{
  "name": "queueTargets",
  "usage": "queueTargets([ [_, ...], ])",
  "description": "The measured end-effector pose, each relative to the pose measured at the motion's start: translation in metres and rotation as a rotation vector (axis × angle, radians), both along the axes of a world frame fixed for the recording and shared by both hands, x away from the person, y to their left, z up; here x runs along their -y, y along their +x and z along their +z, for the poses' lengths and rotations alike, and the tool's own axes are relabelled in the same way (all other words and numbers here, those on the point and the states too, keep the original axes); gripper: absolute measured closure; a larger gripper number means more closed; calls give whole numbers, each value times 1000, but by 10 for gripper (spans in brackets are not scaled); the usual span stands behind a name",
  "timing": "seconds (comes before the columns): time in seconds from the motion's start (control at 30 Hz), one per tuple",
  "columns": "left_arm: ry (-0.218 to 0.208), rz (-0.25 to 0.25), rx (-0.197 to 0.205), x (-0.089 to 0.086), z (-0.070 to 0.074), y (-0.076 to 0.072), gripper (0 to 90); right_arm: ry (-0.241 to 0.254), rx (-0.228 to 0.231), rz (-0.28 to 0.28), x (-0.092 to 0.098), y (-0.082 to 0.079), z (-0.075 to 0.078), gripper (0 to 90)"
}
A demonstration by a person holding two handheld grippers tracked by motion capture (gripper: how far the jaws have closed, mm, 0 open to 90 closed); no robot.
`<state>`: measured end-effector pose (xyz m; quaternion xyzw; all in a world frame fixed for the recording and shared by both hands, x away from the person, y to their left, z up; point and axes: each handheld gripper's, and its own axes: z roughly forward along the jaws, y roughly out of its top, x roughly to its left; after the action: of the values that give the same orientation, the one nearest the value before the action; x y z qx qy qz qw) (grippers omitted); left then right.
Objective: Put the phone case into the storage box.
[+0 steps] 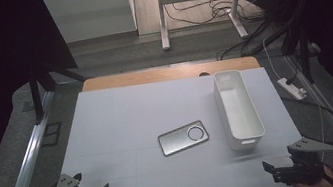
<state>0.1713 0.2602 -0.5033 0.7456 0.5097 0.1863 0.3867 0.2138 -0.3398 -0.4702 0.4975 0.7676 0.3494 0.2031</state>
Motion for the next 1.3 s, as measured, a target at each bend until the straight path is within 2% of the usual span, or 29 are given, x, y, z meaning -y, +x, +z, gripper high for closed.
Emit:
queueTargets([
  [0.2, 2, -14, -8, 0, 0, 1, 3, -14, 5, 10, -2, -1, 0, 0],
  [0.5, -21, -48, -21, -1, -1, 3, 0, -15, 2, 9, -2, -1, 0, 0],
  [0.73, -36, -54, -25, -2, -1, 4, 0, -26, -1, 13, -3, -1, 0, 0],
  [1.0, -38, -80, -44, 1, 0, 10, 0, -24, 0, 5, -1, -3, 0, 0],
  [1.1, -19, -99, -50, 5, 1, 15, 0, -23, -1, 5, -1, -3, 0, 0],
  [1.3, -33, -109, -57, 8, 4, 21, 0, -20, -4, 5, -1, -2, 0, 0],
])
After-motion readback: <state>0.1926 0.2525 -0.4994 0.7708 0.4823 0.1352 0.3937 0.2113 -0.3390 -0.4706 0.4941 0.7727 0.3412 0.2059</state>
